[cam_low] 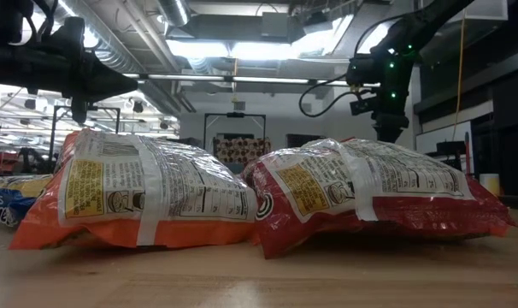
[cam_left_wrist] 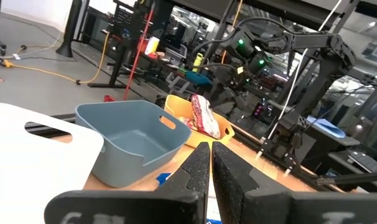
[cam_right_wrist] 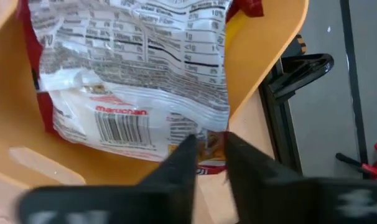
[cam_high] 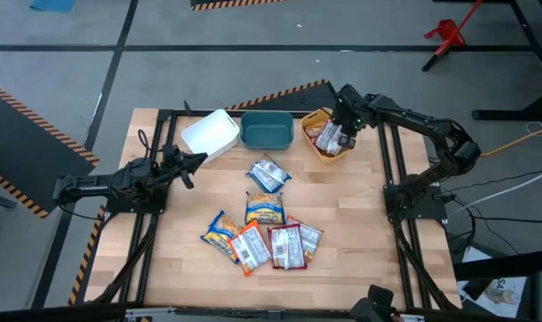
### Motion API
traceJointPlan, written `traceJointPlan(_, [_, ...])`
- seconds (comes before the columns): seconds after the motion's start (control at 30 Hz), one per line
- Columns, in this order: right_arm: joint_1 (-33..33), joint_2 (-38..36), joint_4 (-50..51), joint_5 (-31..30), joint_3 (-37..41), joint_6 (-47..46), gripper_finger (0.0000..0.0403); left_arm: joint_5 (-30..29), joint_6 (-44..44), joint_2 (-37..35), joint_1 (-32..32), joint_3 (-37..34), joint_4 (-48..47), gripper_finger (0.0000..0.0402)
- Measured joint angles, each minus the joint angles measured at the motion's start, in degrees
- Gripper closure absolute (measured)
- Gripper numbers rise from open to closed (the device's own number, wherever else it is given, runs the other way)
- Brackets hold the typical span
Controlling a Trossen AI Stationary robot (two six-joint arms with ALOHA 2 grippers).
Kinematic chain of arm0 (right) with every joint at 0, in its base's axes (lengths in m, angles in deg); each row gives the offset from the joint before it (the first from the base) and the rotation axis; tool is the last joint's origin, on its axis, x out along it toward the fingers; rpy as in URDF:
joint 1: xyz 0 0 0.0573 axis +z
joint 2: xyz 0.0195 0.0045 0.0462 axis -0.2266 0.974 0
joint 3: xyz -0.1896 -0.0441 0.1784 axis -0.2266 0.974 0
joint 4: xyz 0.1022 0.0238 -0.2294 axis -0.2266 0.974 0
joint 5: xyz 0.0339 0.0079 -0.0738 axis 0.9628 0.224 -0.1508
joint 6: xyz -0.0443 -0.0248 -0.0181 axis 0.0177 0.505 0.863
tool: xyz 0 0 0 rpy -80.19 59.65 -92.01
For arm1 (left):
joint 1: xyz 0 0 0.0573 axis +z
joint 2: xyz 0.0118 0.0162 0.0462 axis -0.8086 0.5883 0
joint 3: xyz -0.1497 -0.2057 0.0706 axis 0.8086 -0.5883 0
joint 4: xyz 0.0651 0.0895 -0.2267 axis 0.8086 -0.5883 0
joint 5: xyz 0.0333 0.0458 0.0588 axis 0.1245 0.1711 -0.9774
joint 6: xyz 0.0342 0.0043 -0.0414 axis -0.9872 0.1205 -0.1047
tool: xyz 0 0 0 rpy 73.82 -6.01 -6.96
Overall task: Sort Maruchan noodles
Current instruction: Put the top red noodle pack into the yellow bin
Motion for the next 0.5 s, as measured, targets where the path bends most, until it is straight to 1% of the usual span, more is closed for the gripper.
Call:
traceJointPlan(0.07, [0.0,0.52,-0.11,0.06,0.0,0.06,0.0384,0.0,0.0,0.0,0.01,0.01,0.0,0.039])
traceJointPlan(0.1, [0.0,0.83,-0.12,0.02,0.0,0.18,0.0393,0.0,0.01,-0.02,0.02,0.0,0.0,0.039])
traceJointPlan(0.27, [1.72,1.39,-2.33,-1.74,-0.09,2.27,0.04,-0.06,0.0,-0.02,0.02,0.0,0.02,0.039])
traceJointPlan(0.5, [4.72,1.39,-2.65,-2.99,-3.14,4.52,0.0402,-1.64,0.0,-0.02,0.0,0.02,0.13,0.039])
